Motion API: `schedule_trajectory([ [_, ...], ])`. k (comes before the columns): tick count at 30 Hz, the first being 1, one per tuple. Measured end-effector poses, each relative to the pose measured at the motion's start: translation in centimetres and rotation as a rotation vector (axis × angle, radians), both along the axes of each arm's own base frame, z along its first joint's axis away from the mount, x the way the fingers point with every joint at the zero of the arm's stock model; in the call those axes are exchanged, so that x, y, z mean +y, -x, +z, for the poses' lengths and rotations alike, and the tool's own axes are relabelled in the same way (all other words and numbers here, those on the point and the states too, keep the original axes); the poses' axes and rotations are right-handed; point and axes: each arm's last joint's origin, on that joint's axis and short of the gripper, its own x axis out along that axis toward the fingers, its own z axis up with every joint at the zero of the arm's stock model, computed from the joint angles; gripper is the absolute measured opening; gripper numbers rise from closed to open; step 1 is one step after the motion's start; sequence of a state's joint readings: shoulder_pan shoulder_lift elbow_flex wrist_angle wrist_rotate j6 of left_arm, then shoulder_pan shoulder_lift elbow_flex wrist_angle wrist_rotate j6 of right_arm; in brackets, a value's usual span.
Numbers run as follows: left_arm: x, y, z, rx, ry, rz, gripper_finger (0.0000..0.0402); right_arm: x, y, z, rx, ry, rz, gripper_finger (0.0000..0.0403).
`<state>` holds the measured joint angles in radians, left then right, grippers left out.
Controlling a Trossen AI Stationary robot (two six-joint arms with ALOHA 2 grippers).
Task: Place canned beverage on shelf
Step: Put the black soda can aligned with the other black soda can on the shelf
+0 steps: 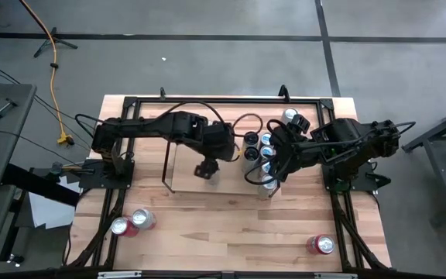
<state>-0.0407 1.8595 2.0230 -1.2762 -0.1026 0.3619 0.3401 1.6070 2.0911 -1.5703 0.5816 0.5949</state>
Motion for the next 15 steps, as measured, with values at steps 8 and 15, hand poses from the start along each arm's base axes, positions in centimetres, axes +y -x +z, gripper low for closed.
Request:
schedule_trajectory([
  [8, -0.27, 0.68, -0.34, 0.093, -0.08, -0.461, 0.0333, 0.0, 0.0, 0.0, -0.002, -0.001, -0.004, 0.0298],
  [15, -0.36, -0.09, 0.01, 0.012, -0.101, -0.296, 0.0333, -0.03, 0.0, 0.01, -0.007, 0.004, -0.013, 0.0298],
])
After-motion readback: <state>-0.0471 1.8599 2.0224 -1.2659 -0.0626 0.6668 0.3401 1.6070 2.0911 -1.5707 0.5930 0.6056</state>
